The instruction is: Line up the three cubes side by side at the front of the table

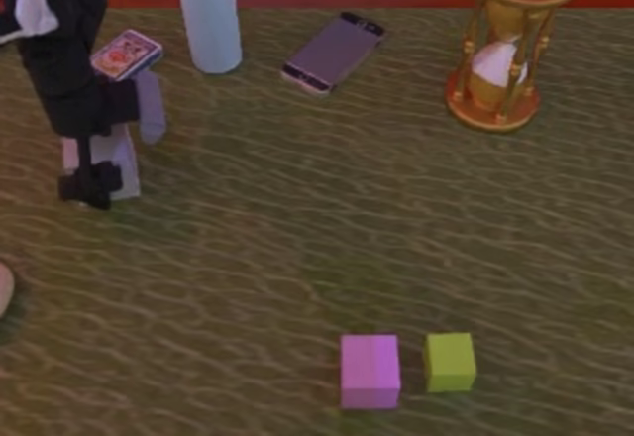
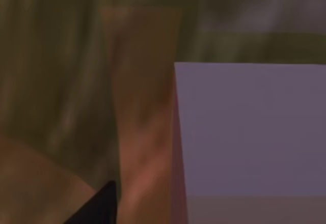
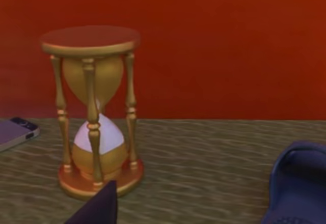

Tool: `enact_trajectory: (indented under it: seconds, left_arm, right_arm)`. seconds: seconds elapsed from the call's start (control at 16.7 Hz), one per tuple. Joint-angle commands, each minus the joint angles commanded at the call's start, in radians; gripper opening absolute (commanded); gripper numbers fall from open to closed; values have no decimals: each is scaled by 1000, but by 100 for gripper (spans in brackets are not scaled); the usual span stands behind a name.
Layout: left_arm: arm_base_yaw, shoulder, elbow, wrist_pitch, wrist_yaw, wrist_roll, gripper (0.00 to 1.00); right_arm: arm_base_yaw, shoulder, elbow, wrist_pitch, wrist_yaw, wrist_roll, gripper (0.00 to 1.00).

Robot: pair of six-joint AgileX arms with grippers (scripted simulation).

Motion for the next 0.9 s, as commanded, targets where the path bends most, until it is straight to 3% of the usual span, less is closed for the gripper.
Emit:
enact_trajectory:
  seconds: [0.18,0.9]
  left_arm:
    - [0,0,0,0,0,0,100]
    - [0,0,0,0,0,0,10]
  right_arm:
    - [0,0,0,0,0,0,100]
    - [0,0,0,0,0,0,100]
